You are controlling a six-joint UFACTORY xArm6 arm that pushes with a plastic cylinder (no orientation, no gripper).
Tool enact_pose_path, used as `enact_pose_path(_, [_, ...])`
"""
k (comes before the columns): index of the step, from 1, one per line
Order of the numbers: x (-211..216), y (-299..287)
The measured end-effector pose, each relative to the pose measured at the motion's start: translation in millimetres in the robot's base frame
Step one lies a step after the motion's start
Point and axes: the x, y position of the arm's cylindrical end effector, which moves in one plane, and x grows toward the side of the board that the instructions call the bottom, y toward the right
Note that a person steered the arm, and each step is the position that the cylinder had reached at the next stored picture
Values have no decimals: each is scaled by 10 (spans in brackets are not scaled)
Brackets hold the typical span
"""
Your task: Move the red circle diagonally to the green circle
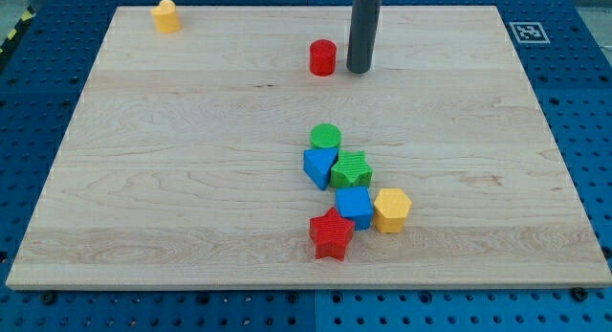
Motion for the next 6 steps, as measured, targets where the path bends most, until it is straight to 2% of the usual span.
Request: enact_pose_path(6, [-313, -1257])
